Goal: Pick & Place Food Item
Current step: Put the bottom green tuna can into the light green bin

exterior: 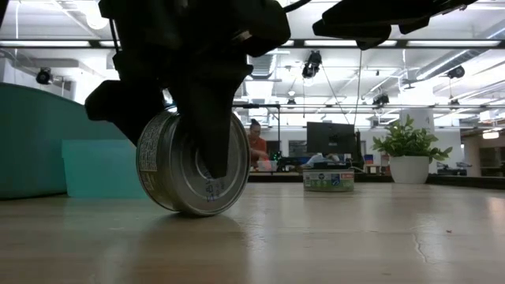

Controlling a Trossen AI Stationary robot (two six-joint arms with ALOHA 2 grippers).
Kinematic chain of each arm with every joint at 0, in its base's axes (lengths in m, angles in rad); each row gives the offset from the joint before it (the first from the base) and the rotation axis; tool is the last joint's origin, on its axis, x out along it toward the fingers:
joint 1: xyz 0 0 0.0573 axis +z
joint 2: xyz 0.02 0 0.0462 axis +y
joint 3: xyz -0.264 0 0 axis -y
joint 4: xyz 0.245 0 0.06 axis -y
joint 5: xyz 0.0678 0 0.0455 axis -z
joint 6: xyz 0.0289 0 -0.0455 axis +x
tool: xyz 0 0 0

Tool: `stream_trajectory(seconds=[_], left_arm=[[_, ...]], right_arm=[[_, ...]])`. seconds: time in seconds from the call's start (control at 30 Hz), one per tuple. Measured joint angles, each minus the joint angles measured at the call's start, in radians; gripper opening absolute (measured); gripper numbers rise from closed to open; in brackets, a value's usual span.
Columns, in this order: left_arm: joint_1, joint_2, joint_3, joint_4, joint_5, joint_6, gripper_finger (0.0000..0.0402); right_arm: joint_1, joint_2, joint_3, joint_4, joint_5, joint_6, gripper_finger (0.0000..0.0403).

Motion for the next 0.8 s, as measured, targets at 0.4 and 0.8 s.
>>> stream_trajectory(seconds=[0.4, 0.8], left_arm=[[0.001, 0.000, -0.002, 0.002, -0.030, -0.004, 0.0134], [0.003, -0.005, -0.002, 0.001, -0.034, -0.003, 0.0134]], right_arm=[[0.000, 0.000, 0.000, 0.000, 0.000, 0.000, 0.0147], [-0.001, 0.000, 0.000, 0.000, 0.000, 0.000, 0.0147]])
